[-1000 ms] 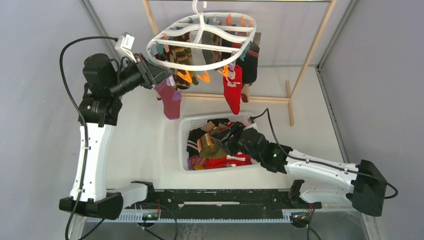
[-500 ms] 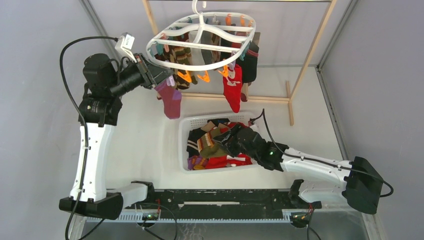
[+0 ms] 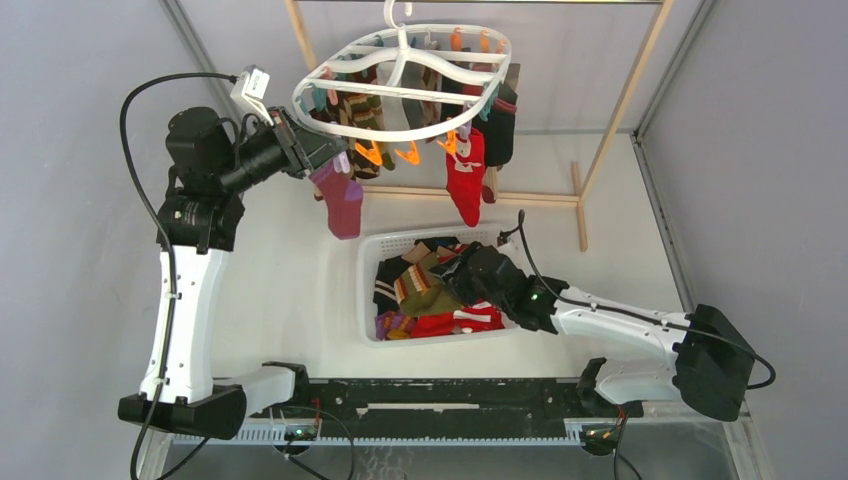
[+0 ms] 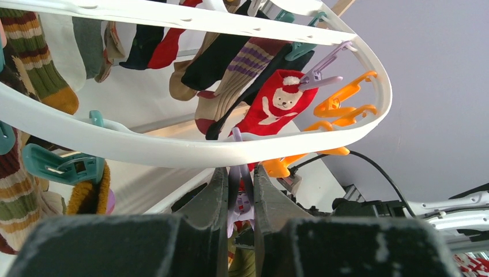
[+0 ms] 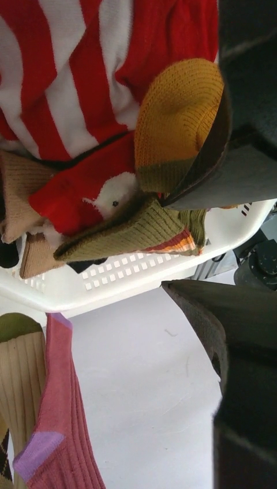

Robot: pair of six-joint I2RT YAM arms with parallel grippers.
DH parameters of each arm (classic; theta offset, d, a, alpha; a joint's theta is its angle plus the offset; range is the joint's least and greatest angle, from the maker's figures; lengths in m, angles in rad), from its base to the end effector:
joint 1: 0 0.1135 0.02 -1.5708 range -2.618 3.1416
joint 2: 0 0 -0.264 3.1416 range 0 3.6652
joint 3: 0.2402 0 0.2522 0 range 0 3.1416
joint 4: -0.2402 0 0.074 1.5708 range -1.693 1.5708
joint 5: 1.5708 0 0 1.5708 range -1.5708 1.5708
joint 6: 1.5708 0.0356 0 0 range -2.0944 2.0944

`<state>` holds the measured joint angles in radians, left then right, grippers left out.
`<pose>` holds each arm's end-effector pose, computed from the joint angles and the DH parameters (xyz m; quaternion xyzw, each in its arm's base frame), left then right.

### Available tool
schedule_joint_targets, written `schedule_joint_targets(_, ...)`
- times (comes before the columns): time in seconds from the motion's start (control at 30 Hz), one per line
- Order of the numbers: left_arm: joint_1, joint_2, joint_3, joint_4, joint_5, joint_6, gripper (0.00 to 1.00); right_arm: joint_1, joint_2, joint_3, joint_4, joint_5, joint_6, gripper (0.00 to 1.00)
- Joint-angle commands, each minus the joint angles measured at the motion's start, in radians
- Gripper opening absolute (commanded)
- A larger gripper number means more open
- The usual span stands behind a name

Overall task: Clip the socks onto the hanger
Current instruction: Pick up the sock from the bin.

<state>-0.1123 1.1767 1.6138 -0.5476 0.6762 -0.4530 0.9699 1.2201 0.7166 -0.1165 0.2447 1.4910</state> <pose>0.2124 -0.0464 0.5041 0.0989 0.7302 -0.4128 0.5353 0.1548 0.2105 0.2327 0.2813 0.8383 0.3920 0.2539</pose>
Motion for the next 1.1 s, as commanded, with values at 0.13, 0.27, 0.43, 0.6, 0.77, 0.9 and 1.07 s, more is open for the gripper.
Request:
schedule_joint_targets(0.13,-0.003,-0.015,0.024,0.015,0.031,0.008,0.08,-0.010,0.021,0.064,-0.002,-0.008,-0.028,0.53)
schedule_joint_targets(0.27,-0.003,-0.012,0.030,0.015,0.031,0.006,0.08,-0.025,0.062,0.064,0.014,-0.075,-0.017,0.54)
schedule_joint_targets(0.43,-0.003,-0.014,0.035,0.015,0.033,0.008,0.08,-0.014,0.066,0.064,-0.027,-0.089,0.001,0.57)
schedule_joint_targets(0.6,-0.003,-0.015,0.026,0.015,0.033,0.009,0.08,-0.004,0.074,0.047,0.003,-0.087,0.017,0.57)
schedule_joint_targets(0.77,-0.003,-0.017,0.020,0.015,0.033,0.011,0.08,-0.021,0.079,0.037,0.078,-0.081,0.004,0.53)
schedule_joint_targets(0.9,-0.003,-0.017,0.020,0.016,0.033,0.009,0.08,-0.044,0.073,0.013,0.154,-0.084,-0.005,0.45)
schedule_joint_targets(1.07,-0.003,-0.018,0.020,0.017,0.033,0.009,0.08,-0.072,0.078,-0.008,0.221,-0.106,-0.003,0.39)
